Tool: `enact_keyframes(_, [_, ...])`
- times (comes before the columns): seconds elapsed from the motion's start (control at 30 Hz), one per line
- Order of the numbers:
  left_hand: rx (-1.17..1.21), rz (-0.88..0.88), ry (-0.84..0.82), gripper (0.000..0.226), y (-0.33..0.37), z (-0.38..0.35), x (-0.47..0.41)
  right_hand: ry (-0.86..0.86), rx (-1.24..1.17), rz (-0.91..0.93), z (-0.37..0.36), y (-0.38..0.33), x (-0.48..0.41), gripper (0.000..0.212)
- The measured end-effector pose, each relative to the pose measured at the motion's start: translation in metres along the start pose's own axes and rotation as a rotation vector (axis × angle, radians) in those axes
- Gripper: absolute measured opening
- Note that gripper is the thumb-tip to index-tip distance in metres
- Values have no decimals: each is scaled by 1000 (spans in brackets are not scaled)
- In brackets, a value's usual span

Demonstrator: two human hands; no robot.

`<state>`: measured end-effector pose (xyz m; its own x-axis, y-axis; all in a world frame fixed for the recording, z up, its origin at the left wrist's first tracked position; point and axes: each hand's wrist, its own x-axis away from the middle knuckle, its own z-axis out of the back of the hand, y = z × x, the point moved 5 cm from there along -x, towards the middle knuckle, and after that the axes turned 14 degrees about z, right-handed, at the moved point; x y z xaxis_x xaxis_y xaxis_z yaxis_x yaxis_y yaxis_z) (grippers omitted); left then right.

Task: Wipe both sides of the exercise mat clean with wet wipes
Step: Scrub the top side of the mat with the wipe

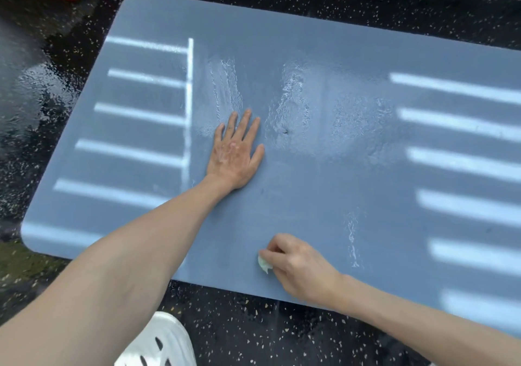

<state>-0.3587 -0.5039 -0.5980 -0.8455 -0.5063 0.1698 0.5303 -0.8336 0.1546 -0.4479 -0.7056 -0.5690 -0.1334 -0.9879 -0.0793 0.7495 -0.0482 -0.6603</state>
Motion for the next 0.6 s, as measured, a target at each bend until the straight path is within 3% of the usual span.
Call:
enact_keyframes(0.1, [2,2,-5,60,0,0,0,118,60,-80,8,13,-7,24])
enact_keyframes(0.27, [-1,4,-3,61,1,1,1,-74,-70,31,-25,-30,21,16])
enact_keyframes(0.4, [9,0,-1,60,1,0,1,83,29,-76,0,1,10,15])
enact_keyframes(0.53, [8,-1,-3,60,1,1,1,-84,-68,52,-19,-31,38,18])
enact_keyframes(0.6, [10,-1,2,60,1,1,1,-62,-57,13,-12,-18,35,18])
